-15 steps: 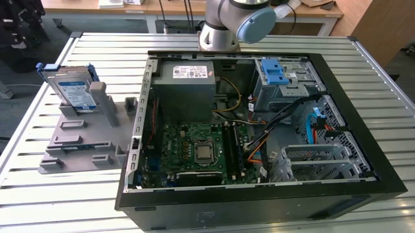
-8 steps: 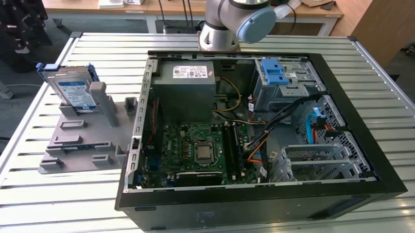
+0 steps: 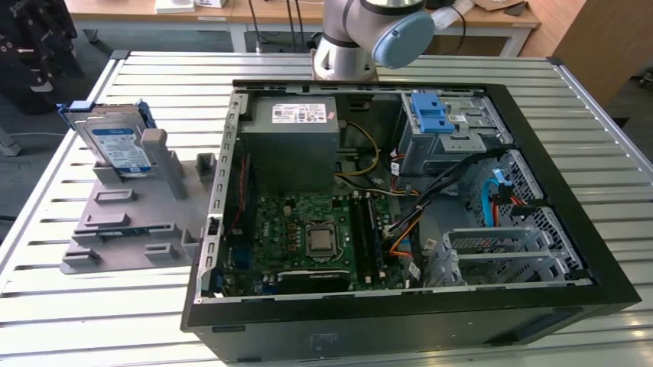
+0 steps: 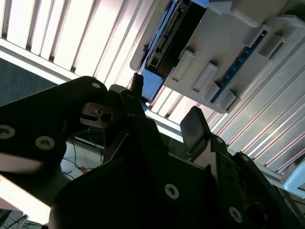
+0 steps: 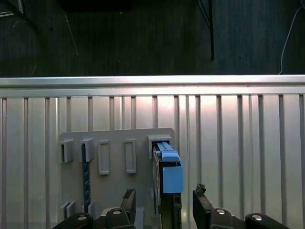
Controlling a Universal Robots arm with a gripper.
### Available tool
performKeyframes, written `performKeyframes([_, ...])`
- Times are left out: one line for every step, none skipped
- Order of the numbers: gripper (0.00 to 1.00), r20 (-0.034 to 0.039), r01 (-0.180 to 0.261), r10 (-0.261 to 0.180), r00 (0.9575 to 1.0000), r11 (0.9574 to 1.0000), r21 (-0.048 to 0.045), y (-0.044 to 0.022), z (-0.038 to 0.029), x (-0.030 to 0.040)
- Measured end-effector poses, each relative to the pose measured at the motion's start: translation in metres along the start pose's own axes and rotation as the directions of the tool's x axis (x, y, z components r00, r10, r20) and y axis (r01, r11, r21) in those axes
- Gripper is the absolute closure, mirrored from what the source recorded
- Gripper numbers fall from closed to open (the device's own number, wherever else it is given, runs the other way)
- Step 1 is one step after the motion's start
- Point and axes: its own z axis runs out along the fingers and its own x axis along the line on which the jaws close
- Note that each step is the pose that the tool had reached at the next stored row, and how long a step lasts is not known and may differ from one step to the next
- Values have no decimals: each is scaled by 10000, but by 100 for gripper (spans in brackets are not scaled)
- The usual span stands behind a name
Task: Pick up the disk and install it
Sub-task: 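Pick up the disk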
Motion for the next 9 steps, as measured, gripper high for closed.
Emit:
performKeyframes([41,-9,1,-1,10000,10000,1,0,11,0])
performKeyframes([41,-20,1,-1,10000,10000,1,0,23,1])
performKeyframes([41,-28,1,-1,10000,10000,2,1,36,1])
performKeyframes([41,-38,1,0,10000,10000,8,3,44,1])
performKeyframes([41,-47,0,0,10000,10000,17,5,48,1])
performKeyframes([41,-50,1,-1,10000,10000,19,6,49,1])
performKeyframes([41,-50,1,-1,10000,10000,20,6,49,1])
performKeyframes([41,-49,2,-2,10000,10000,23,5,49,1])
performKeyframes([41,-48,1,-1,10000,10000,25,5,50,1])
